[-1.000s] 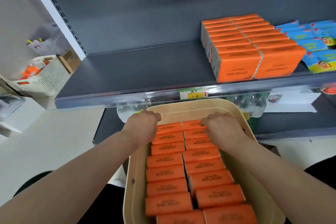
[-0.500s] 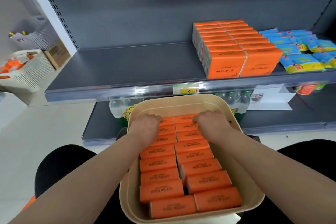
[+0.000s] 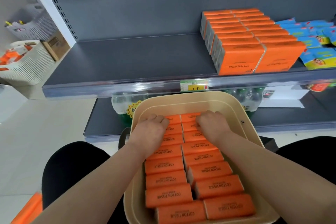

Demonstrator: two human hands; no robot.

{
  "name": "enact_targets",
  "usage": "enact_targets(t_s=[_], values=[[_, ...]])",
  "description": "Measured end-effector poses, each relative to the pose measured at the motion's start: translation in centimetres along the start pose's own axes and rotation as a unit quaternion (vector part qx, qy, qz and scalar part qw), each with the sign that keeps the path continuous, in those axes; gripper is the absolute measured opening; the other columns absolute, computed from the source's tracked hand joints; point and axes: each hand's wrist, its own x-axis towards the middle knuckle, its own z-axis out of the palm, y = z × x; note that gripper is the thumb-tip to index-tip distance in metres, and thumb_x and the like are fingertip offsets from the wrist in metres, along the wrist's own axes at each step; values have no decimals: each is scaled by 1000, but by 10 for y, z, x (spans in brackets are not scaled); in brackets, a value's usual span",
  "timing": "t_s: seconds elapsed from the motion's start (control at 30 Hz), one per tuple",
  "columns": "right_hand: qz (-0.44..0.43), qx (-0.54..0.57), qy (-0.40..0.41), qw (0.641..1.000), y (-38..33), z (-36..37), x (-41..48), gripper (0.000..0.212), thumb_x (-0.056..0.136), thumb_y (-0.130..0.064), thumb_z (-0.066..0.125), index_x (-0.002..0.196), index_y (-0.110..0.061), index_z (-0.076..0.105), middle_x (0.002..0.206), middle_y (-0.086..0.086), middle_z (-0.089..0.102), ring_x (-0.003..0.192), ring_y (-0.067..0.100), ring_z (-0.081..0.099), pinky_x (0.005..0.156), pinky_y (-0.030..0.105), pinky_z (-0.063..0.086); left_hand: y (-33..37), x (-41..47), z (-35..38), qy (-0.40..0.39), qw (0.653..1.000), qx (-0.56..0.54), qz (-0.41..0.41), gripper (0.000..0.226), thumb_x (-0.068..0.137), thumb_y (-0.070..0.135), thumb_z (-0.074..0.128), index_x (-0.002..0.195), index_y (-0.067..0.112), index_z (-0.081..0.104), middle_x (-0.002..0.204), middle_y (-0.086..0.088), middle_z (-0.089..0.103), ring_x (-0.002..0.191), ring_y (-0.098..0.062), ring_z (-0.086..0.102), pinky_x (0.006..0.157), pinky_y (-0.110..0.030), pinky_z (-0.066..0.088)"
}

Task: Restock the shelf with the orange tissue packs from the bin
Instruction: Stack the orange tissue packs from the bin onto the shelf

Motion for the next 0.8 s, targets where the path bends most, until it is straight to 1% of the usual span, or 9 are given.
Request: enact_targets(t_s=[0.07, 0.17, 0.27, 0.37, 0.53, 0.6, 0.67, 0.77, 0.8], values=[[-4, -5, 10, 1000, -1, 0, 2, 19, 92, -12, 46, 94, -21, 61, 99, 1, 62, 95, 23, 56, 78, 35, 39, -1, 1, 0, -2, 1000, 0, 1, 34, 92, 13, 46, 125, 20, 48, 126, 0, 55, 112, -21, 50, 93, -35, 45], [-7, -2, 13, 1000, -2, 0, -2, 17, 93, -13, 45, 93, -23, 59, 98, -1, 62, 94, 21, 54, 81, 36, 41, -1, 0, 2, -9, 1000, 0, -6, 34, 92, 12, 45, 125, 20, 48, 126, 0, 55, 112, -21, 50, 93, -35, 45], [-20, -18, 26, 999, -5, -4, -7, 20, 91, -10, 44, 97, -22, 59, 101, -1, 61, 97, 21, 52, 81, 35, 38, -3, -4, 6, -19, 1000, -2, -17, 36, 90, 11, 46, 125, 20, 48, 126, 1, 56, 111, -21, 50, 91, -34, 46], [-33, -26, 65, 997, -6, -20, -9, 25, 88, -5, 44, 102, -18, 60, 104, 0, 60, 101, 22, 51, 80, 35, 38, -8, -3, 8, -20, 999, -4, -28, 38, 89, 10, 45, 125, 21, 50, 124, 2, 57, 111, -20, 51, 89, -33, 46], [-38, -31, 129, 990, 3, -53, -18, 26, 87, -4, 46, 105, -14, 61, 109, 4, 58, 105, 25, 50, 82, 35, 39, -10, -3, 11, -33, 997, -40, -50, 37, 91, 13, 46, 126, 21, 52, 123, 2, 58, 112, -18, 51, 89, -33, 49], [-32, -20, 148, 988, 6, -61, -23, 24, 84, -3, 49, 100, -15, 61, 107, 4, 60, 103, 26, 53, 82, 35, 40, -11, -3, 9, -35, 996, -56, -62, 35, 91, 14, 47, 125, 21, 53, 121, 1, 59, 108, -18, 54, 87, -34, 51], [-34, -28, 155, 987, 6, -64, -28, 21, 80, -3, 52, 94, -15, 63, 100, 4, 63, 97, 27, 57, 79, 35, 42, -11, -3, 7, -33, 995, -64, -70, 34, 91, 13, 46, 123, 19, 54, 117, 0, 59, 103, -18, 56, 84, -33, 52], [-45, -40, 146, 987, 3, -61, -38, 16, 73, -5, 58, 84, -16, 64, 87, 3, 66, 83, 26, 61, 70, 33, 43, -8, -5, 6, -39, 995, -65, -67, 32, 92, 13, 45, 122, 19, 53, 116, 1, 59, 102, -17, 56, 83, -33, 52], [-51, -35, 137, 989, 3, -58, -41, 16, 75, -6, 58, 86, -17, 64, 89, 2, 65, 83, 25, 60, 72, 33, 44, -6, -4, 6, -43, 995, -66, -65, 33, 92, 13, 46, 123, 20, 53, 116, 1, 58, 102, -18, 55, 83, -34, 52]])
